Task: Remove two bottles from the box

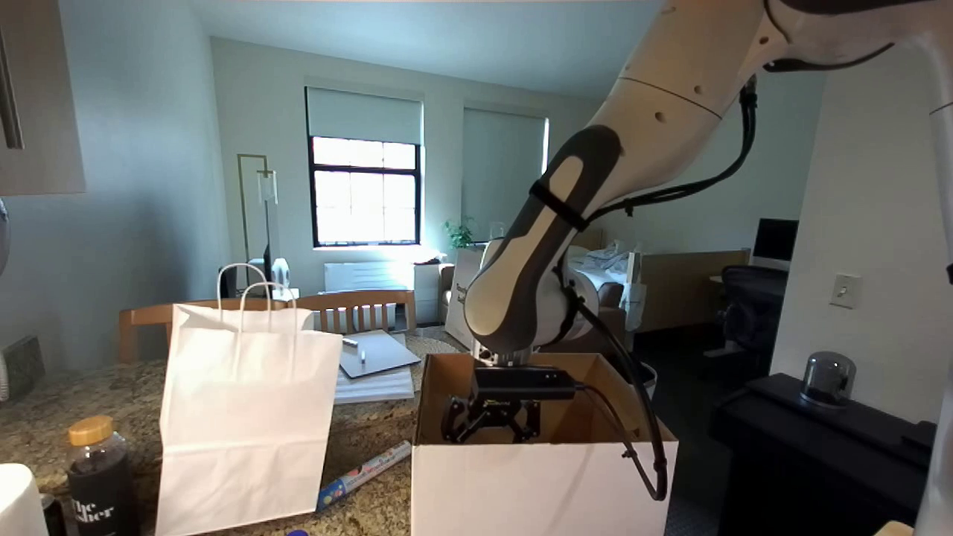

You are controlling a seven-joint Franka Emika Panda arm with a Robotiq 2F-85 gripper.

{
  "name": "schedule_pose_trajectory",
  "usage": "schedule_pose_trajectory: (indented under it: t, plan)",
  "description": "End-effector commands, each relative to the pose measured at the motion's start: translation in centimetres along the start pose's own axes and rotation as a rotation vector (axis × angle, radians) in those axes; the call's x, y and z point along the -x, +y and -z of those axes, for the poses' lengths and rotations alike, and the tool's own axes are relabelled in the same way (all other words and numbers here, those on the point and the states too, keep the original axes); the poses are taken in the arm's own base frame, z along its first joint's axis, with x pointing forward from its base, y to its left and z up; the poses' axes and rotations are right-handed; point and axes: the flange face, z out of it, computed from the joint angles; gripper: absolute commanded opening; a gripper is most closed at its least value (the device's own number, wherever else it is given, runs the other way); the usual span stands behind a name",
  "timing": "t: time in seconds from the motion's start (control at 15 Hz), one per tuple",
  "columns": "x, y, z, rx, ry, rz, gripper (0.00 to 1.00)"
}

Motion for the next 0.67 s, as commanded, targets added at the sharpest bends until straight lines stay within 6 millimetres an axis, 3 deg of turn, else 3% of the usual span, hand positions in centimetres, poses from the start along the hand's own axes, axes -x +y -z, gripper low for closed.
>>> schedule_pose_trajectory:
  t: [0.0,0.13,0.2,0.27,0.6]
  plan:
    - [1.23,0.87,1.17,-0.009,0.011,0.012,1.0]
    - [1.37,0.91,1.34,-0.008,0.01,0.015,1.0]
    - [1.4,0.92,1.42,-0.008,0.01,0.015,0.75]
    - [1.43,0.92,1.48,-0.007,0.011,0.016,0.74]
    - [1.42,0.86,1.74,-0.004,0.015,0.015,0.39]
